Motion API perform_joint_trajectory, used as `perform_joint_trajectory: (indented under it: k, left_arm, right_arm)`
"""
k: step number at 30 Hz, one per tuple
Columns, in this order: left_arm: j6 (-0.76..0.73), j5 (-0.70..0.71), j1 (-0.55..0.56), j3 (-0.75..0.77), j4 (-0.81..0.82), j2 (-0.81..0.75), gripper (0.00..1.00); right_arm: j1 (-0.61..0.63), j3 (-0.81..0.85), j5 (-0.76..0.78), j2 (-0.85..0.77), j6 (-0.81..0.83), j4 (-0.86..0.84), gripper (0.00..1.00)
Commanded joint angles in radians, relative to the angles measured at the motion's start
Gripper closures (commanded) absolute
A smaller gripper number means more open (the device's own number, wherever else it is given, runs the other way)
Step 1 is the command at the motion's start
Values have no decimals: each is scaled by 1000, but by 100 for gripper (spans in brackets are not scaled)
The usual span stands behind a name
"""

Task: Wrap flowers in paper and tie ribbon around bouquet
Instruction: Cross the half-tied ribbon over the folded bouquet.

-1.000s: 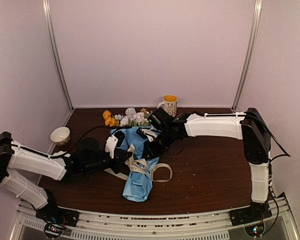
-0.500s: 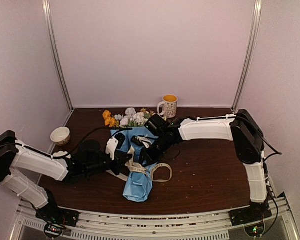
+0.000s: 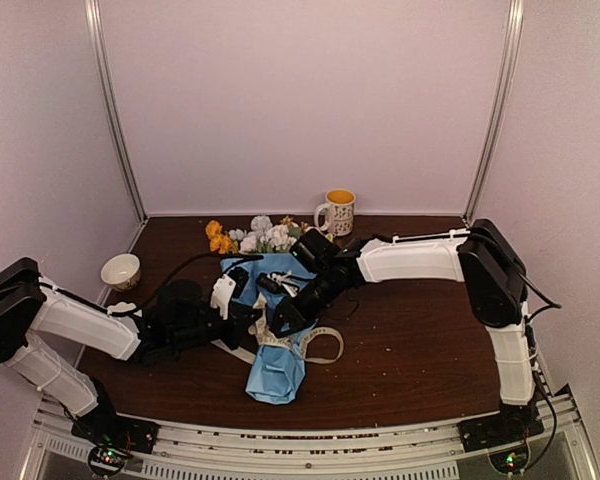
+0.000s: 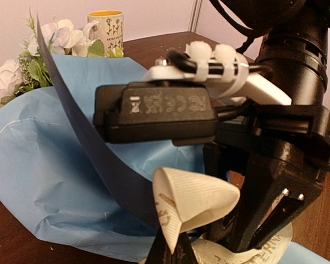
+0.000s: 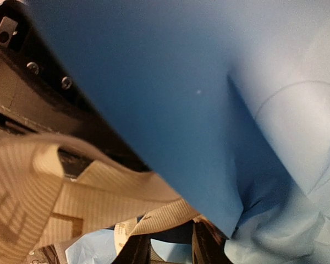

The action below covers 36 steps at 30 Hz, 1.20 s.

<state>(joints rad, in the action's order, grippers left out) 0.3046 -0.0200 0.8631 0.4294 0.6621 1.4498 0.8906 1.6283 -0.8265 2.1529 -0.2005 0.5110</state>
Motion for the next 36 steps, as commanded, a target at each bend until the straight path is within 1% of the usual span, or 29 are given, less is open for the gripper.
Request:
perform_joint_trajectory:
  k: [1,6,13,16,20,23,26,30,33,36]
  left_arm:
    - [28,-16,-17,-8,58,-4,100]
    - [44,-3,-24,-17,20,-31,100]
    - [52,-10,-25,-31,24,-29,100]
    - [55,-10,-26,-32,33,-28,100]
    - [60,-13,-26,-37,40,-31,100]
    - [61,-9,-25,-40,41,-31,100]
    - [63,-10,-25,-43,45,-33,100]
    - [65,-11,-25,-49,47,-40,100]
    - [67,-11,-25,-55,46,-46,100]
    - [71,-7,-25,-61,47,-48,100]
  right_arm:
    - [6,-24,-81,2,-36,-89,74]
    - [1,-51,-69,-28,-77,-134,74]
    - [-11,-145,2,-129,-183,-282,75]
    - [-11,-191,38,-164,-226,-331,74]
    - [-11,-264,70,-213,-276,-398,70]
    - [5,-271,111,-220,-283,-397,67]
    - [36,-241,154,-199,-254,-347,66]
    - [44,-217,181,-167,-247,-307,73]
    - [44,-220,190,-160,-250,-305,74]
    - [44,-212,198,-153,-247,-284,82]
